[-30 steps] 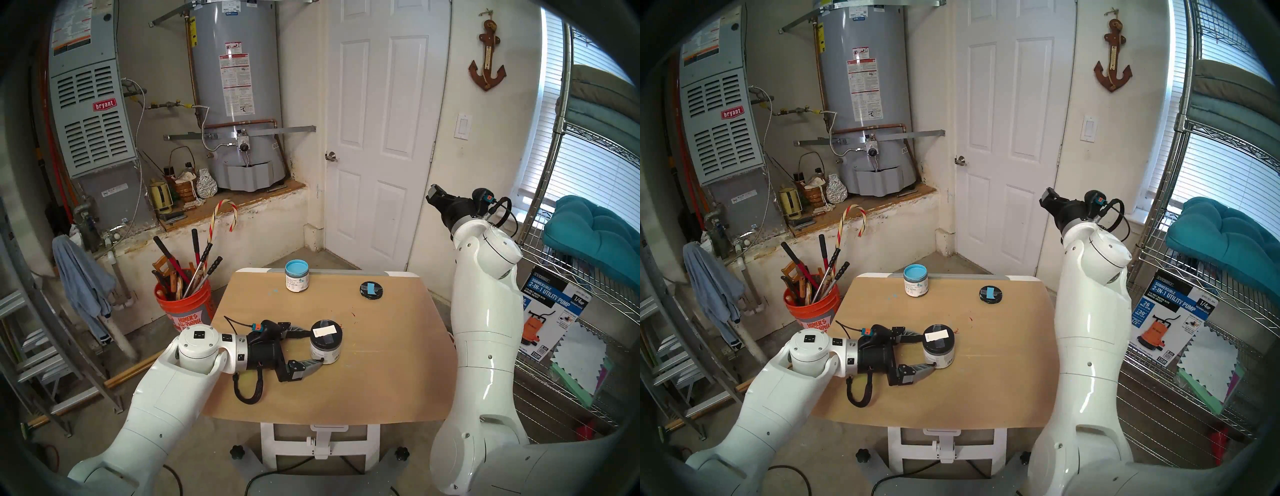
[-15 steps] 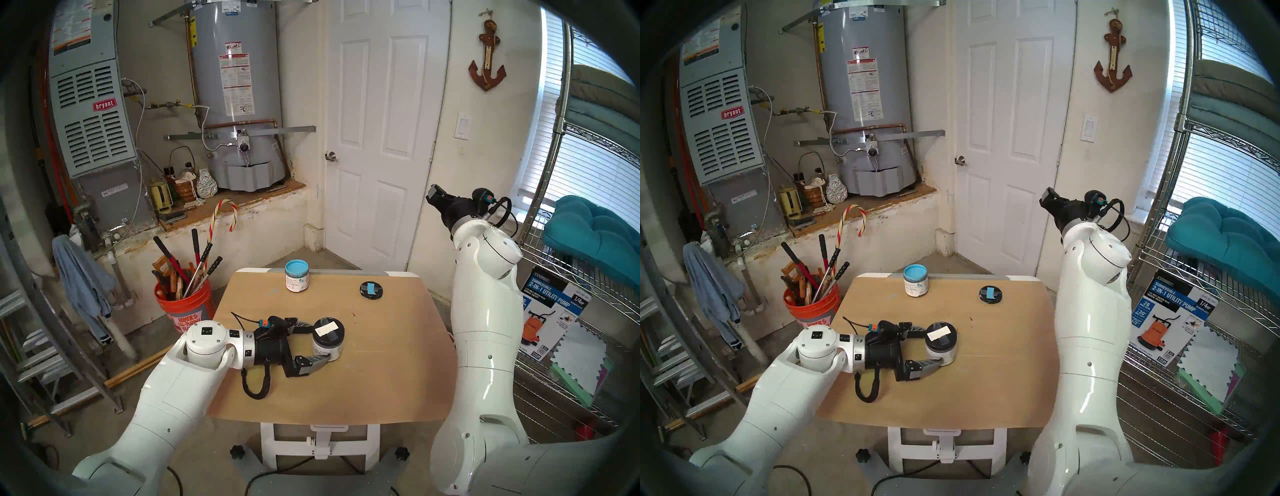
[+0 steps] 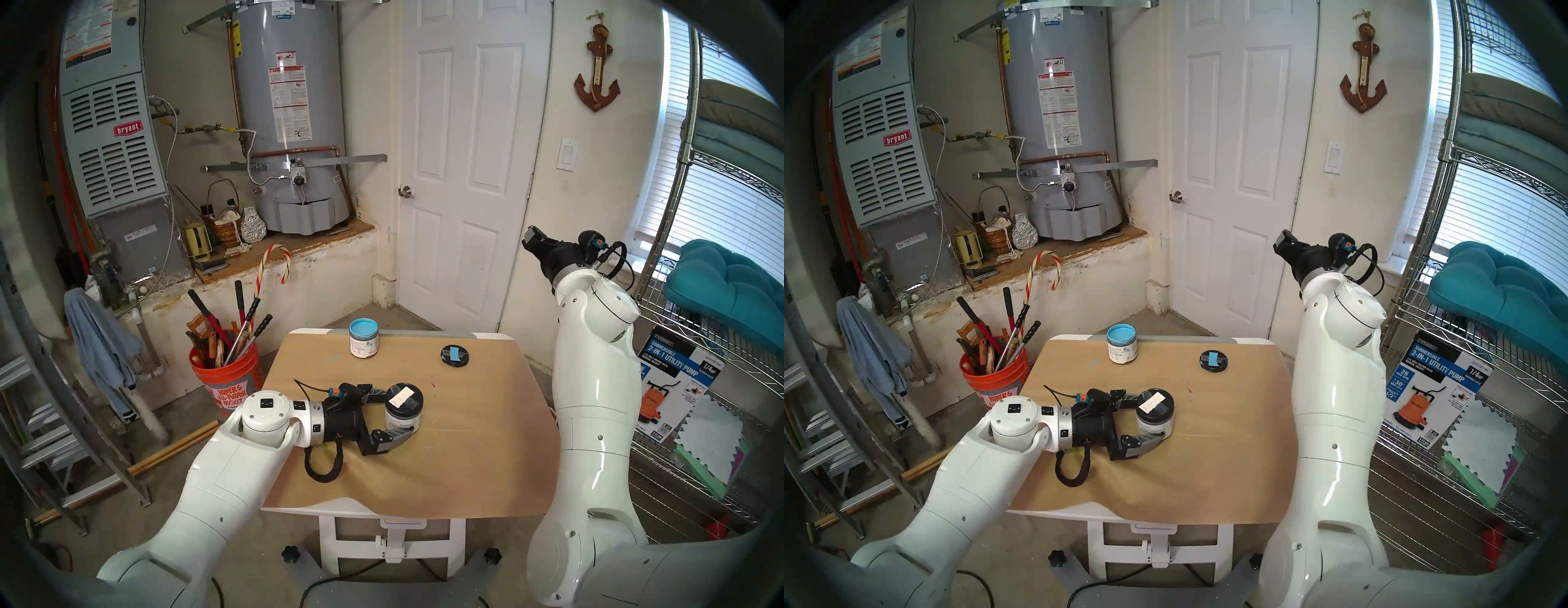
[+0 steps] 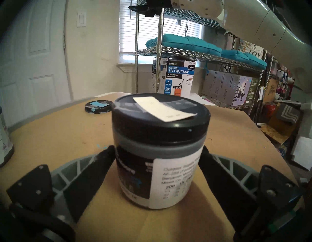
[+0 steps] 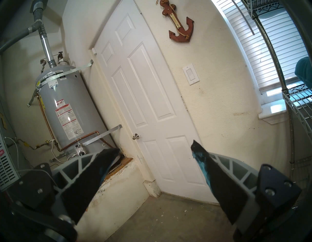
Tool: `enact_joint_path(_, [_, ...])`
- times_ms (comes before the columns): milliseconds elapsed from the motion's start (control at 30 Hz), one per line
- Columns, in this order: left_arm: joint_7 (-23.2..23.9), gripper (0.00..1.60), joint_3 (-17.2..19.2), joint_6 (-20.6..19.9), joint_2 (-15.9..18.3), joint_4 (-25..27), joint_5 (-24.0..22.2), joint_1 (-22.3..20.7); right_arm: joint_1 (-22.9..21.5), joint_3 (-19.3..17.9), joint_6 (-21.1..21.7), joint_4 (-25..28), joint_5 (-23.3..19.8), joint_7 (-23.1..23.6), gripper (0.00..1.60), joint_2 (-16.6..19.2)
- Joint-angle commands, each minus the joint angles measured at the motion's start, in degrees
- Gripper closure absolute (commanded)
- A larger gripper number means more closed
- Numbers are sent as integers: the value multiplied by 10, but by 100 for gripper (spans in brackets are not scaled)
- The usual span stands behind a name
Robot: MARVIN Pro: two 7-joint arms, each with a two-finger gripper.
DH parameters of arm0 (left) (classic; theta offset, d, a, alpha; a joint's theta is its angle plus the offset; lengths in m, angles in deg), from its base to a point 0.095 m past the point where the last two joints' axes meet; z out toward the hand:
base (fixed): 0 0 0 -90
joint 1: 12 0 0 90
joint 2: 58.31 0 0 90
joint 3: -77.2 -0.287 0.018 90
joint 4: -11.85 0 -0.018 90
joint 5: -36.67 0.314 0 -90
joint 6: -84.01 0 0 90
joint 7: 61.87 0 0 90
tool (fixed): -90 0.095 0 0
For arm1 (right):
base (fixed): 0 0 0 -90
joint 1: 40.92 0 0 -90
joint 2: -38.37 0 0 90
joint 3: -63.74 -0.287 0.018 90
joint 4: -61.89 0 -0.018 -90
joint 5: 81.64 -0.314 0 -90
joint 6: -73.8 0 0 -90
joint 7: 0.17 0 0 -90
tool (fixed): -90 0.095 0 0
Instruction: Open paint jar
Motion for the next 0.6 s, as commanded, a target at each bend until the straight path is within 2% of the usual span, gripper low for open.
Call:
enact_joint_path(0, [3, 0, 0, 6, -10, 2, -7, -12, -10, 5, -3, 13, 1, 0, 0, -1])
enact_joint_path(567, [38, 0, 3, -36, 24, 39, -15, 13, -10, 5, -2, 14, 1, 0, 0, -1])
